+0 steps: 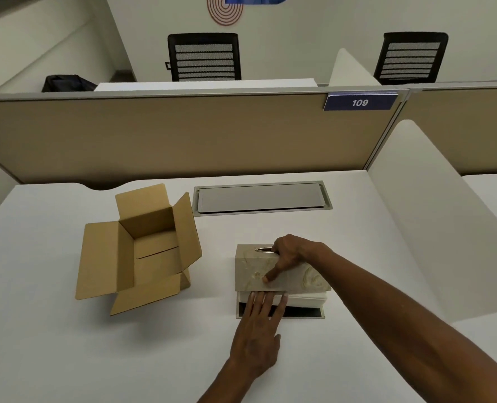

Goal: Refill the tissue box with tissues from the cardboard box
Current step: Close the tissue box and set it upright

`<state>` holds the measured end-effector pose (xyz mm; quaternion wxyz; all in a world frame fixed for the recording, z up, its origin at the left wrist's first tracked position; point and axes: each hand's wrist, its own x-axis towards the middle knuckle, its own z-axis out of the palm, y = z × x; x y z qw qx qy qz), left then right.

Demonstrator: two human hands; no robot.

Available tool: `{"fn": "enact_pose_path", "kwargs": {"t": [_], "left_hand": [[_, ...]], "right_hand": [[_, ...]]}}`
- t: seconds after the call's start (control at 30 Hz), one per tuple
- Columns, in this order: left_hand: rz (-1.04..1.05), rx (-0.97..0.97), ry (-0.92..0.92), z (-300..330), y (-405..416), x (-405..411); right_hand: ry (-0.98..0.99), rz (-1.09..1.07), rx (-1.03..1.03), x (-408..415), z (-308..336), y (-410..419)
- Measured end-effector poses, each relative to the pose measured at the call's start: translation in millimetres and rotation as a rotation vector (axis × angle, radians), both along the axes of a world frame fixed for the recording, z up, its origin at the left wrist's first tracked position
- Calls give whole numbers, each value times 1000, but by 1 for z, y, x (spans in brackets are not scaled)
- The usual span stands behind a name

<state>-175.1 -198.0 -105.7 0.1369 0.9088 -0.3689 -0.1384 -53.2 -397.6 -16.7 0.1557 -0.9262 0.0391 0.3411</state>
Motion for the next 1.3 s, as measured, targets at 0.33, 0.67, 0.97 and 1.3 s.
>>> {"fn": "enact_pose_path", "kwargs": {"t": [0.33, 0.67, 0.97, 1.3], "left_hand": [[43, 94, 29, -13, 8, -15], [25, 55, -34, -5, 11, -23], [34, -101, -152, -2, 20, -26], [283, -396, -123, 21, 28, 1]], "right_hand": [[-193, 15, -17, -39, -10, 14], [-203, 38, -54, -48, -12, 22], [-253, 45, -123, -60, -20, 25], [-441, 103, -153, -87, -33, 35]]}}
